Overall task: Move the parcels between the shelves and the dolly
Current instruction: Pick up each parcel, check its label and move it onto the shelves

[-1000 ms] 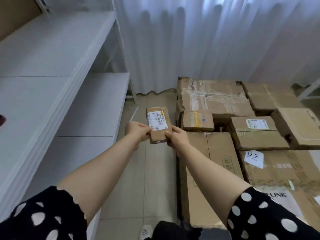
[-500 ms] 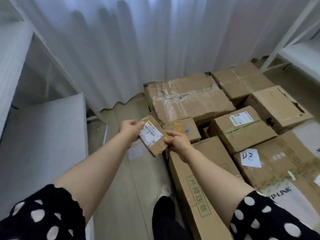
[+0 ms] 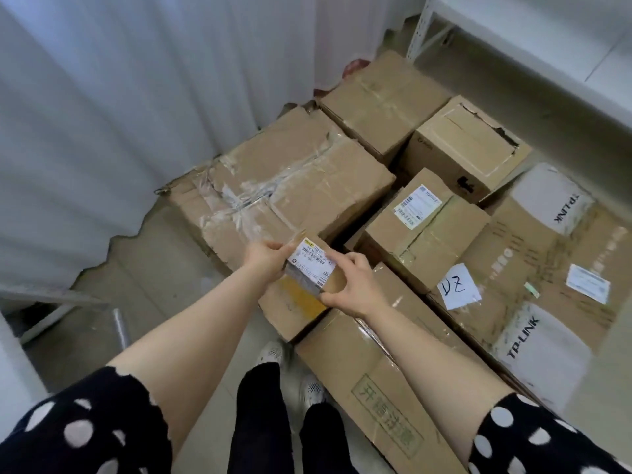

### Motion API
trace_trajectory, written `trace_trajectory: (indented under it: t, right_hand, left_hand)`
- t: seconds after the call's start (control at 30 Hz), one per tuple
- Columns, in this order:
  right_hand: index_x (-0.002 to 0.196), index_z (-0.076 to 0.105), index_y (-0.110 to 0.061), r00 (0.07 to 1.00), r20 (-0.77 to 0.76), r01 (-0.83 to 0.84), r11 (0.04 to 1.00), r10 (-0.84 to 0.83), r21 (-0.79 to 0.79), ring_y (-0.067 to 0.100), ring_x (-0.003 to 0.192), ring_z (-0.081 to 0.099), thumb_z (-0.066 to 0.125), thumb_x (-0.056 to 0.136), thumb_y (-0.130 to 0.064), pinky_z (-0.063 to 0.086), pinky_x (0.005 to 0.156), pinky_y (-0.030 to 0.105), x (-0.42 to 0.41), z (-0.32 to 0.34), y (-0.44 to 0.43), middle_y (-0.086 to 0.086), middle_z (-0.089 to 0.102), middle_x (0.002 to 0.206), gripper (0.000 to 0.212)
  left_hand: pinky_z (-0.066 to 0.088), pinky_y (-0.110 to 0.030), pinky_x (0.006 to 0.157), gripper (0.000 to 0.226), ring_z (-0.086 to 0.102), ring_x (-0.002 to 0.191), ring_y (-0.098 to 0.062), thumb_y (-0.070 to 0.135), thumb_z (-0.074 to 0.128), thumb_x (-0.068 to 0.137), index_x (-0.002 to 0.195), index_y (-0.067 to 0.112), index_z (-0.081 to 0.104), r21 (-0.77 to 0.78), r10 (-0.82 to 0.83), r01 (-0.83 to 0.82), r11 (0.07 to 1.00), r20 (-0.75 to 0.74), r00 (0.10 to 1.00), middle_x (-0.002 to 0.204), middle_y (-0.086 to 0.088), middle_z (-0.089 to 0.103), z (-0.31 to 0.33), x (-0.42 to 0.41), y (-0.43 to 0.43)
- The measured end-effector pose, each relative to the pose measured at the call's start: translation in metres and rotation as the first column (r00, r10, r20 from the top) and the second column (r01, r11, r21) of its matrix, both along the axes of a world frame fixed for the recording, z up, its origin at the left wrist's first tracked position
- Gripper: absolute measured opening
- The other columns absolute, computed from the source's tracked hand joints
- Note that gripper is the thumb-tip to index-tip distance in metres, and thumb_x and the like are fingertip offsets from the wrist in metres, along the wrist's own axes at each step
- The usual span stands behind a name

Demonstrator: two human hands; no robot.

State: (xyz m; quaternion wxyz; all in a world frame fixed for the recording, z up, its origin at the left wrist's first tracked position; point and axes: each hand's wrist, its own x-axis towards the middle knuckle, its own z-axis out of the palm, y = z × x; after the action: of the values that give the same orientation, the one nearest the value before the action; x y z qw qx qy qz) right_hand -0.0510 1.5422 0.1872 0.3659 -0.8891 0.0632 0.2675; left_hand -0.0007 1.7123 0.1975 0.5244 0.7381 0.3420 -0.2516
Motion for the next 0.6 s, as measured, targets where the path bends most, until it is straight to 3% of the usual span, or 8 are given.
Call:
trace_trajectory:
  t: [0.07, 0.17, 0.23, 0.27, 0.33, 0.4, 0.5, 0.6]
  right_hand:
    - [0.123, 0.049, -0.027, 0.998, 0.038, 0.060, 0.989, -0.055, -0.138, 0.018, 0.123, 0.038, 0.073, 0.071, -0.034, 0.038, 0.092, 0.028, 0.012, -0.011, -0.009, -0.001, 0.042, 0.130, 0.058]
    - [0.112, 0.051, -0.025, 0.993, 0.074, 0.115, 0.889, -0.091, -0.443, 0.021, 0.117, 0.037, 0.062, 0.075, -0.058, 0.030, 0.090, 0.030, 0.026, -0.028, -0.021, -0.003, 0.054, 0.120, 0.050]
    - [0.114, 0.049, -0.026, 0.997, 0.036, 0.081, 0.807, -0.074, -0.585, 0.022, 0.114, 0.039, 0.057, 0.075, -0.065, 0.032, 0.089, 0.032, 0.038, -0.043, -0.028, -0.004, 0.054, 0.120, 0.056]
    - [0.117, 0.048, -0.025, 0.997, -0.001, 0.059, 0.779, -0.076, -0.625, 0.023, 0.113, 0.042, 0.058, 0.075, -0.065, 0.034, 0.088, 0.033, 0.045, -0.053, -0.029, -0.002, 0.054, 0.120, 0.059]
    - [0.121, 0.044, -0.022, 0.987, -0.085, 0.053, 0.768, -0.139, -0.639, 0.025, 0.107, 0.051, 0.061, 0.076, -0.061, 0.040, 0.078, 0.034, 0.060, -0.073, -0.029, 0.003, 0.051, 0.119, 0.061]
    - [0.125, 0.040, -0.022, 0.969, -0.137, 0.075, 0.770, -0.207, -0.634, 0.026, 0.095, 0.059, 0.060, 0.080, -0.057, 0.040, 0.066, 0.030, 0.074, -0.092, -0.028, 0.005, 0.045, 0.118, 0.060]
    - [0.129, 0.038, -0.022, 0.968, -0.183, 0.022, 0.789, -0.169, -0.614, 0.026, 0.088, 0.060, 0.062, 0.083, -0.046, 0.039, 0.064, 0.029, 0.085, -0.118, -0.028, 0.009, 0.038, 0.124, 0.057]
    - [0.126, 0.038, -0.019, 0.947, -0.235, 0.067, 0.848, -0.220, -0.525, 0.025, 0.094, 0.058, 0.066, 0.081, -0.044, 0.041, 0.066, 0.030, 0.088, -0.141, -0.029, 0.007, 0.034, 0.124, 0.058]
  left_hand:
    - [0.051, -0.032, 0.079, 0.014, 0.062, 0.091, -0.026, 0.034, 0.059, 0.093, 0.093, 0.020, 0.059, 0.117, -0.195, 0.194, 0.974, -0.008, 0.981, 0.092, 0.000, 0.061, -0.016, 0.024, -0.008]
    - [0.038, -0.027, 0.066, 0.031, 0.050, 0.072, -0.022, 0.035, 0.049, 0.095, 0.067, 0.020, 0.048, 0.278, -0.502, 0.489, 0.827, -0.026, 0.864, 0.078, -0.002, 0.053, -0.040, 0.058, -0.016]
    - [0.037, -0.026, 0.057, 0.031, 0.052, 0.067, -0.021, 0.033, 0.045, 0.096, 0.079, 0.010, 0.058, 0.359, -0.662, 0.636, 0.683, -0.065, 0.747, 0.073, -0.003, 0.056, -0.053, 0.078, -0.020]
    - [0.039, -0.026, 0.059, 0.031, 0.055, 0.073, -0.022, 0.031, 0.043, 0.097, 0.092, 0.007, 0.064, 0.384, -0.727, 0.695, 0.608, -0.083, 0.682, 0.079, -0.004, 0.060, -0.059, 0.086, -0.021]
    - [0.046, -0.028, 0.072, 0.033, 0.058, 0.092, -0.025, 0.027, 0.041, 0.099, 0.115, 0.008, 0.063, 0.426, -0.816, 0.769, 0.477, -0.111, 0.568, 0.101, -0.006, 0.063, -0.071, 0.100, -0.024]
    - [0.050, -0.033, 0.082, 0.033, 0.057, 0.105, -0.028, 0.026, 0.041, 0.099, 0.122, 0.011, 0.060, 0.474, -0.884, 0.809, 0.346, -0.124, 0.451, 0.118, -0.009, 0.059, -0.086, 0.113, -0.028]
    - [0.048, -0.038, 0.092, 0.034, 0.055, 0.112, -0.033, 0.024, 0.043, 0.098, 0.125, 0.012, 0.059, 0.506, -0.945, 0.840, 0.195, -0.132, 0.299, 0.125, -0.011, 0.054, -0.112, 0.126, -0.032]
    - [0.047, -0.040, 0.094, 0.034, 0.053, 0.114, -0.033, 0.023, 0.043, 0.096, 0.125, 0.013, 0.059, 0.527, -0.962, 0.841, 0.123, -0.146, 0.232, 0.127, -0.011, 0.053, -0.129, 0.133, -0.040]
